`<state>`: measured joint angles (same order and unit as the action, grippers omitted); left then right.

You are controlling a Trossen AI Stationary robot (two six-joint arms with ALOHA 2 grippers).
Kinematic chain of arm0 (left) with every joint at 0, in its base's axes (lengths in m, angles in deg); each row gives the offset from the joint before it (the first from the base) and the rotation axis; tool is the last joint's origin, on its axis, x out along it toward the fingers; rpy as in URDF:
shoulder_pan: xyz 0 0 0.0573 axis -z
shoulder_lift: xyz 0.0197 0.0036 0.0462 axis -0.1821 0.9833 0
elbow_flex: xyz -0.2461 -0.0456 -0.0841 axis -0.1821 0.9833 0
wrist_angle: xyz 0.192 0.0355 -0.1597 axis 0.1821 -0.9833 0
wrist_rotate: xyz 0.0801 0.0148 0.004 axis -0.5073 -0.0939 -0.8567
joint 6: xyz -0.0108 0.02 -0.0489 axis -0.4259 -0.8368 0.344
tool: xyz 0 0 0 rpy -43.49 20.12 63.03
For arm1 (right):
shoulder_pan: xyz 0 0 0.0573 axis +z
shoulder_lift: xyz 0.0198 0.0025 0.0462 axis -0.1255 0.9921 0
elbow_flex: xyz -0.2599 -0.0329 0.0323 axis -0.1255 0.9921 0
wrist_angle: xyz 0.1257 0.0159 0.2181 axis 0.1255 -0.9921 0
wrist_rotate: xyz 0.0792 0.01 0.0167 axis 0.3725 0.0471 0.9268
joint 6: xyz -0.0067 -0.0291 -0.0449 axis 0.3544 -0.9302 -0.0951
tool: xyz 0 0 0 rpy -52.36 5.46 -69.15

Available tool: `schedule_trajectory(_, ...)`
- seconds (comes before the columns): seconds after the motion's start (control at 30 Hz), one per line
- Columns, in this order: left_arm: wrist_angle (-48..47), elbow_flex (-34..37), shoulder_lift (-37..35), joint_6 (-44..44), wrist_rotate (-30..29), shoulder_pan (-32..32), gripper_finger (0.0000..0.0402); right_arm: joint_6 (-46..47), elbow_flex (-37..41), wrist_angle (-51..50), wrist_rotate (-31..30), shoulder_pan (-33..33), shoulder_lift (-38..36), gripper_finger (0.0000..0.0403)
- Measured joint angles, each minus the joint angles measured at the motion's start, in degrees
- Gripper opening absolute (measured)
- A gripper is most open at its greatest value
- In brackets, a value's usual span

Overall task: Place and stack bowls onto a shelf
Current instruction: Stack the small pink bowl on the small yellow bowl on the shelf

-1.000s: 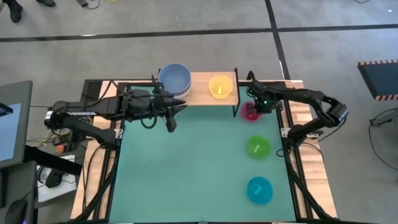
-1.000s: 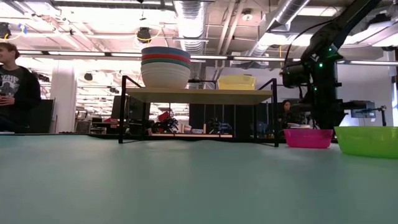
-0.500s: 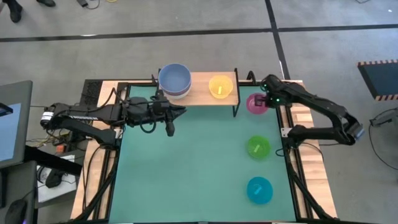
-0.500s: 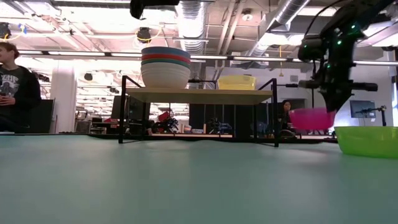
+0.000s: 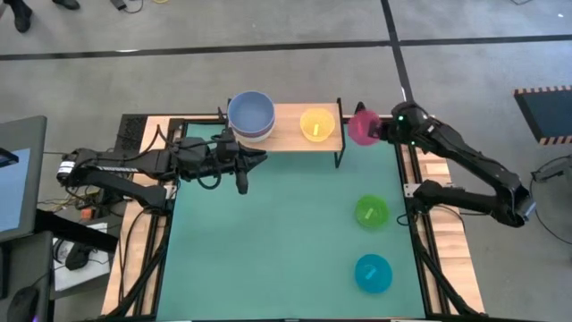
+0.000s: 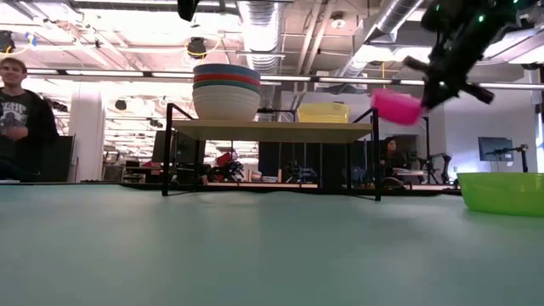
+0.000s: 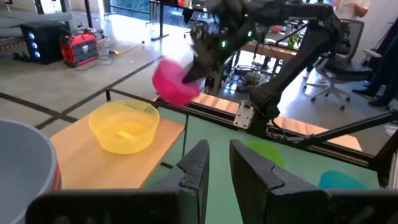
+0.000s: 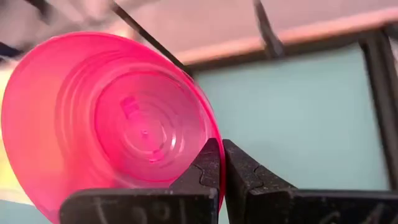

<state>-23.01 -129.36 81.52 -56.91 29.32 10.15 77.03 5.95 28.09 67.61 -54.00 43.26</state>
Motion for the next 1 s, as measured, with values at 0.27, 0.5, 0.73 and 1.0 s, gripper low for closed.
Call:
schedule_trajectory(0.27, 0.5, 0.0, -0.1, 0.3, -1.4, -0.1, 0.0064, -1.6, -9.0, 9.3, -0.1, 4.4, 3.7, 0.0022)
schedule_trajectory(0.5, 0.7, 0.0, -0.1, 1.6, 1.2, -3.3, 0.0064, -7.3, -19.7, 7.7, -0.1, 9.2, 16.5, 0.0022)
schedule_trajectory(0.73, 0.5, 0.0, -0.1, 2.0, 2.6, -4.2, 0.0065, -9.3, -25.1, 3.4, 0.0, 12.5, 26.0, 0.0026)
schedule_trajectory(1.0, 0.4, 0.0, -0.1, 0.9, 2.6, -4.2, 0.0065, -9.5, -28.0, -1.3, 0.3, 13.0, 31.2, 0.004)
